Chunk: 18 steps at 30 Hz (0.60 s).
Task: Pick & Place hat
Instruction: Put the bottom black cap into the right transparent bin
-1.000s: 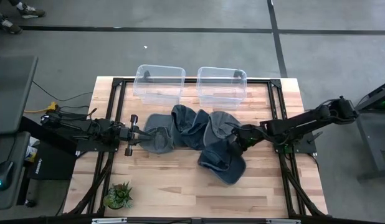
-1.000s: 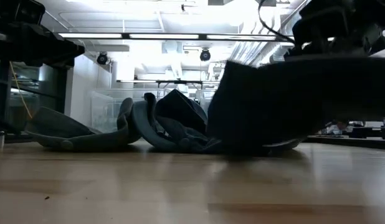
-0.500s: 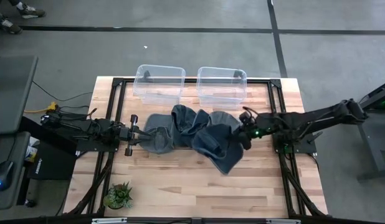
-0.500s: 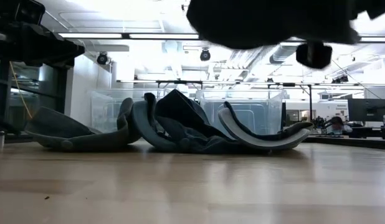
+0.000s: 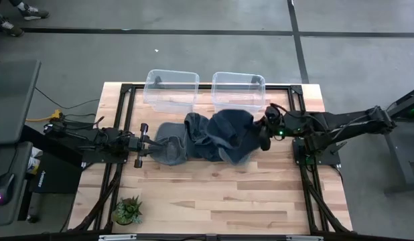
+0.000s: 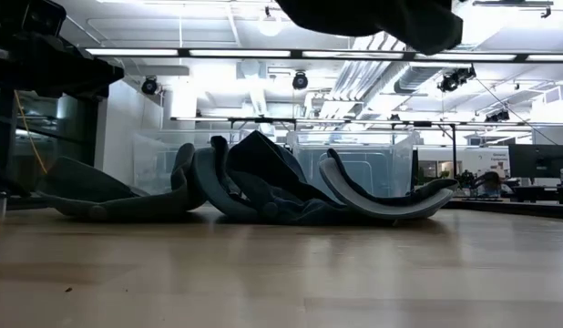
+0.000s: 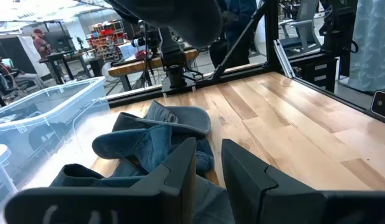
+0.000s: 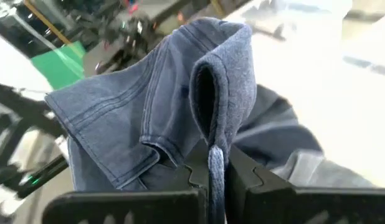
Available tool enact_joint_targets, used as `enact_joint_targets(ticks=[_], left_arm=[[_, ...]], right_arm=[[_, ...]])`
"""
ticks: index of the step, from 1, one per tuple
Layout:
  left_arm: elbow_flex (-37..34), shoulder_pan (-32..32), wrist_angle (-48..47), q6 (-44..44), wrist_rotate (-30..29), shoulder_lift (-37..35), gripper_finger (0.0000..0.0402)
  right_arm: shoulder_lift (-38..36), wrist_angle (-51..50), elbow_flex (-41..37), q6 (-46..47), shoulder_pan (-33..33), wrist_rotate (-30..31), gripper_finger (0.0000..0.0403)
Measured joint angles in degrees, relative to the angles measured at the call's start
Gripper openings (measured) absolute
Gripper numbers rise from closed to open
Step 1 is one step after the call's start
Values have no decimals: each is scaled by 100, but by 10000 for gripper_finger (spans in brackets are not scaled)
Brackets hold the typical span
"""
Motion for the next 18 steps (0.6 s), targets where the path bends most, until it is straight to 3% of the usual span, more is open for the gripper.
enact_joint_targets(ticks=[10, 18], left_arm=[[-1, -1, 0, -1, 0, 1, 74], [-1, -1, 0, 1, 0, -1, 74]], right_arm=[[0, -18, 317, -1393, 2, 932, 9], [4, 8, 317, -1354, 0, 2354, 11]])
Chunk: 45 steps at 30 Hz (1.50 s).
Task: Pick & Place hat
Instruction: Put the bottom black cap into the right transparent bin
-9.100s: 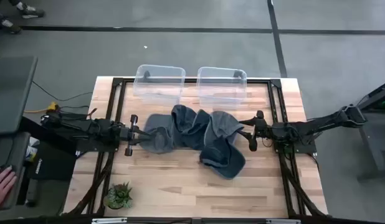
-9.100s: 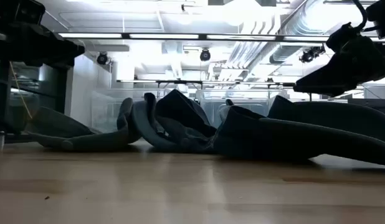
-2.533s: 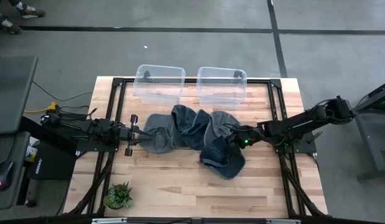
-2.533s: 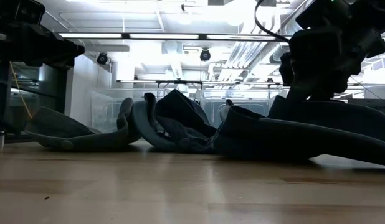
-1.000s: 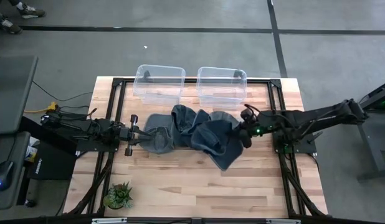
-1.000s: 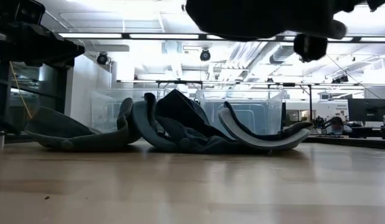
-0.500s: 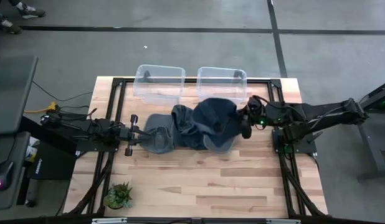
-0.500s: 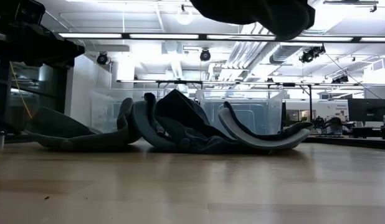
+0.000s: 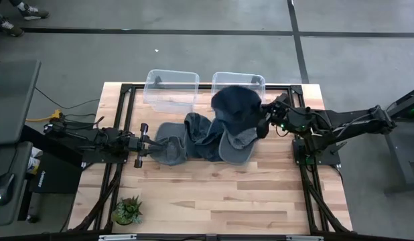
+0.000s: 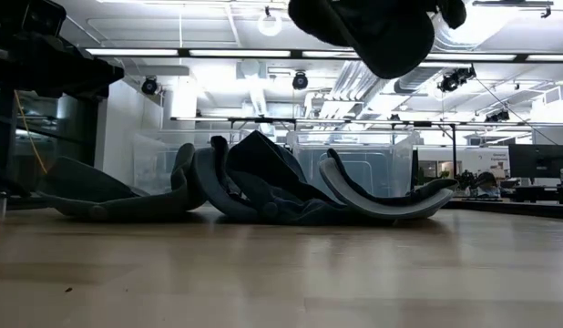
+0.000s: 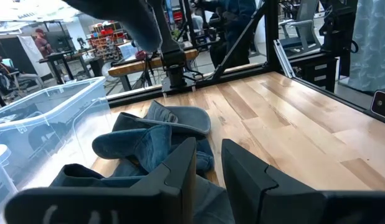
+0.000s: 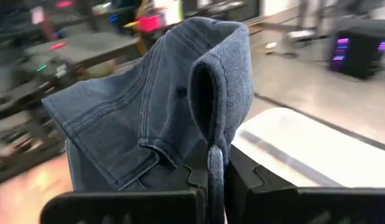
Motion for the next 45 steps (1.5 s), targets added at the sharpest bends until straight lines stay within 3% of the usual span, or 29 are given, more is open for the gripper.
enact_joint_targets(ticks=[7, 12, 19, 30, 38, 45], left_arm=[[1, 2, 0, -1, 0, 0, 74], [1, 0, 0, -1, 0, 0, 74], [0, 2, 0, -2, 0, 2, 74], [0, 2, 0, -1, 0, 2, 74], [0, 2, 0, -1, 0, 2, 74], [1, 2, 0, -2, 0, 0, 74]], right_arm=[[0, 16, 0, 31, -37, 1067, 8], [-2, 264, -126, 100, -407, 1070, 8], [31, 1039, -510, 18, -1401, 543, 8], [476, 2111, -1064, 61, -2980, -1026, 8], [1476, 3546, -1085, 100, -3527, -1613, 8], [2031, 3792, -1086, 576, -3761, -1646, 8]])
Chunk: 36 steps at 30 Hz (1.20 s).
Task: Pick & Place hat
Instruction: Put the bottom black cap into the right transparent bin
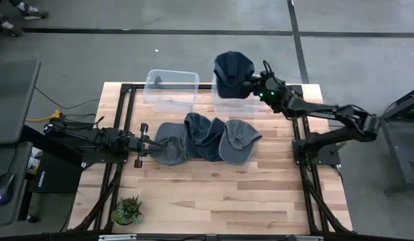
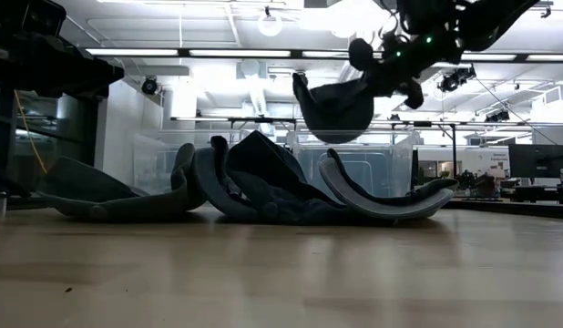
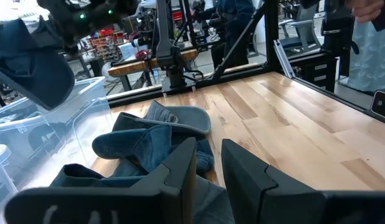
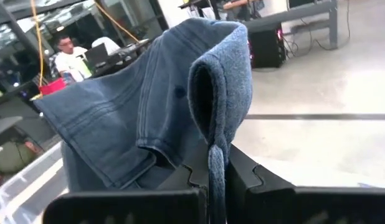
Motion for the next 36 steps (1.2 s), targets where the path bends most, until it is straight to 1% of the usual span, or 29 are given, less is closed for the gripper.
enact_joint_targets(ticks=[4, 9, 16, 21, 27, 31, 36], left_arm=[[-1, -2, 0, 1, 0, 1, 74], [0, -2, 0, 2, 0, 1, 74], [0, 0, 0, 0, 0, 0, 74], [-2, -1, 0, 1, 0, 1, 74], [0, 0, 0, 2, 0, 1, 74], [0, -1, 0, 0, 0, 2, 74], [-1, 0, 0, 2, 0, 1, 74]], right_arm=[[276, -20, 0, 31, -74, -17, 8], [531, 158, 0, -111, -101, -236, 8], [623, 306, 0, -187, -101, -239, 8], [623, 622, 0, -984, -101, -402, 8], [623, 791, 0, -1049, -171, -141, 8], [623, 662, 0, -1020, -250, -39, 8], [623, 322, -4, -769, -259, 61, 8]])
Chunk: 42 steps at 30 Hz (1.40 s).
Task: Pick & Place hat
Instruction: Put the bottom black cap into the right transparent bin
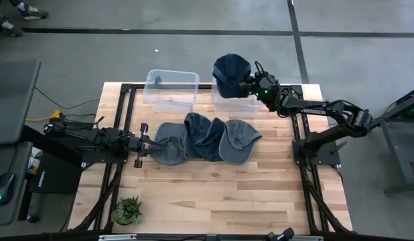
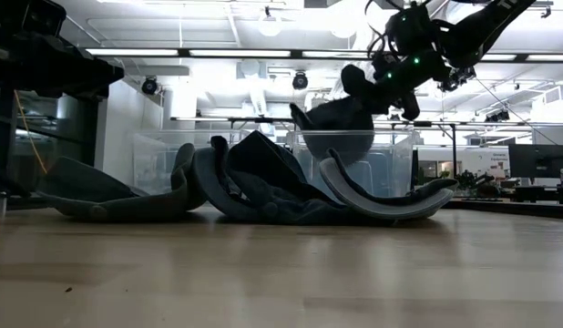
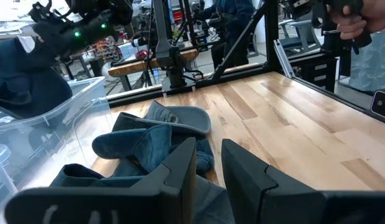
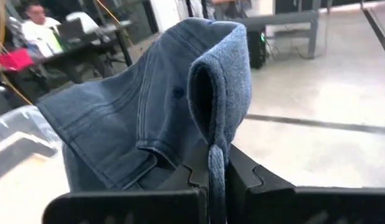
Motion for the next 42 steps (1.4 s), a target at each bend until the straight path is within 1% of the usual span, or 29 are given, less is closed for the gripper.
enact_joint_targets(ticks=[5, 9, 14, 19, 23, 27, 32, 37, 42], left_arm=[[1, -1, 0, 0, 0, -1, 74], [-1, 0, 0, 0, 0, 0, 74], [-1, -1, 0, -2, 0, 1, 74], [1, 0, 0, -1, 0, 0, 74], [1, -1, 0, 0, 0, -1, 74], [1, -1, 0, -1, 0, -1, 74], [1, 0, 0, -2, 0, -1, 74], [0, -1, 0, -1, 0, 0, 74], [-1, -1, 0, -2, 0, 1, 74]], right_arm=[[0, -54, -1, 35, 0, 41, 8], [0, -365, -1, 482, 6, 64, 8], [0, -636, -1, 672, 65, 361, 13], [0, -710, -1, 677, 62, 324, 9], [0, -934, -1, 678, 64, 156, 8], [0, -1120, -1, 944, 64, 112, 31], [0, -1193, -1, 967, 64, 95, 65], [0, -1191, -1, 958, 62, -170, 77], [0, -1305, -1, 962, 64, -295, 90]])
